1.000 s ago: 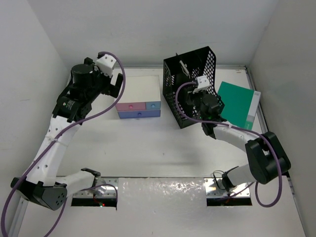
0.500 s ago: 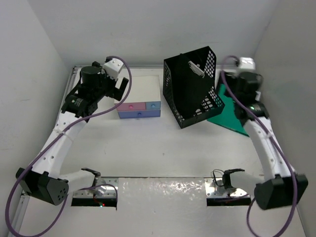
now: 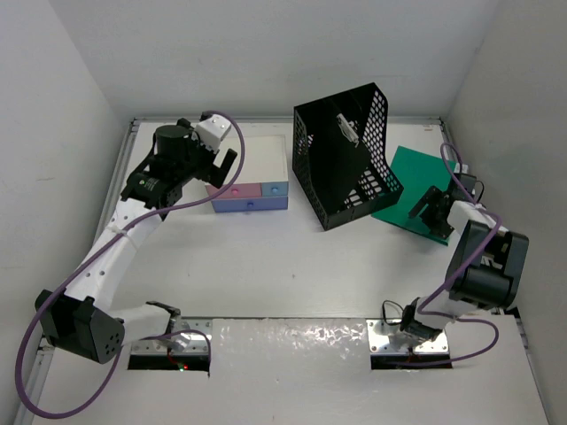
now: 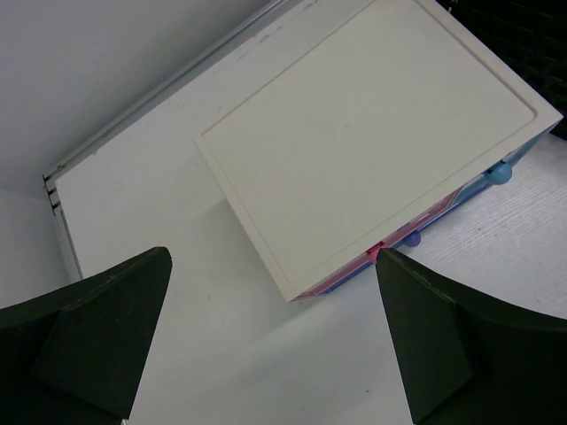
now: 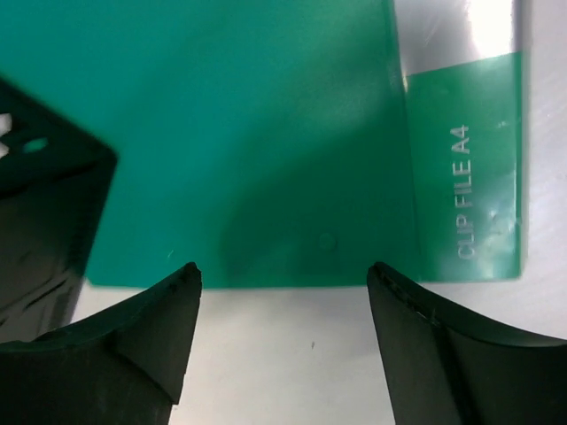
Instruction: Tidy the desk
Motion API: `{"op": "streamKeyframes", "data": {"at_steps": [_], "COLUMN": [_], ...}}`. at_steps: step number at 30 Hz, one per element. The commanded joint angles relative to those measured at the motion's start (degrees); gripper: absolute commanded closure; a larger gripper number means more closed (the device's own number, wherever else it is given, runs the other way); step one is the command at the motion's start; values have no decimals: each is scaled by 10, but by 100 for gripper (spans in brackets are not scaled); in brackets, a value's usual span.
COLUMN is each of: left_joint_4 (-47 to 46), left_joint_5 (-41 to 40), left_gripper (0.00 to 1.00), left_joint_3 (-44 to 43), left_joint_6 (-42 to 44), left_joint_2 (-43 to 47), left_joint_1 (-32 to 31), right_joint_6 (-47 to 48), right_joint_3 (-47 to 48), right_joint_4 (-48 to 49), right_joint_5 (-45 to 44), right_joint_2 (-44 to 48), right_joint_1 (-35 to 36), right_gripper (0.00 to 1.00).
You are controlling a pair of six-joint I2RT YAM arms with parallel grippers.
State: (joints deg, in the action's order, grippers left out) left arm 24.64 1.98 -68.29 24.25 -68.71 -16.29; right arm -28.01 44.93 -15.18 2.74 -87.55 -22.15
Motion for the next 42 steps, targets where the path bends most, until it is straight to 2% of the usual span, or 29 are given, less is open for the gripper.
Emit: {"op": "streamKeyframes", "data": {"at_steps": [1,3,8,11,16,19,22,24,25,26,30,33,36,37,41,42], "left_joint_4": [-39,-43,-54,-56,-56,-46,-32,-22,-19,-12,20,26,29,31,32,30], "left_joint_5": [16,15,25,31,46,50,54,69,72,71,43,11,-8,-13,-31,-36], "left_gripper": [0,0,0,0,0,0,0,0,1,0,1,0,0,0,0,0], "left_joint_3": [6,8,13,14,11,4,2,4,4,2,-21,-26,-27,-29,-42,-45], "left_joint_6": [8,9,10,11,15,18,18,17,15,6,-9,-15,-20,-21,-27,-29], "left_joint_2": [0,-5,-13,-17,-21,-26,-27,-30,-31,-34,-42,-35,-29,-28,-25,-25], "left_joint_1": [6,10,24,30,35,36,38,38,38,39,38,38,38,38,38,38], "right_joint_6": [-49,-59,-104,-130,-163,-239,-317,-356,-367,-387,-368,-370,-404,-413,-435,-441], "right_joint_3": [31,32,-5,-63,-143,-239,-337,-411,-431,-441,-441,-435,-463,-472,-477,-483], "right_joint_4": [48,54,79,139,147,258,337,440,509,524,557,610,703,773,918,982], "right_joint_5": [-22,-26,-105,-119,-90,-75,-107,-129,-135,-141,-140,-127,-105,-101,-47,-39], "right_joint_2": [-38,-67,-70,-12,117,187,238,262,263,262,230,167,88,67,-53,-101], "right_joint_1": [0,0,0,0,-4,-24,-38,-39,-39,-41,-44,-48,-68,-81,-121,-134], "right_gripper": [26,23,23,27,27,30,43,50,50,50,49,47,54,56,59,60]}}
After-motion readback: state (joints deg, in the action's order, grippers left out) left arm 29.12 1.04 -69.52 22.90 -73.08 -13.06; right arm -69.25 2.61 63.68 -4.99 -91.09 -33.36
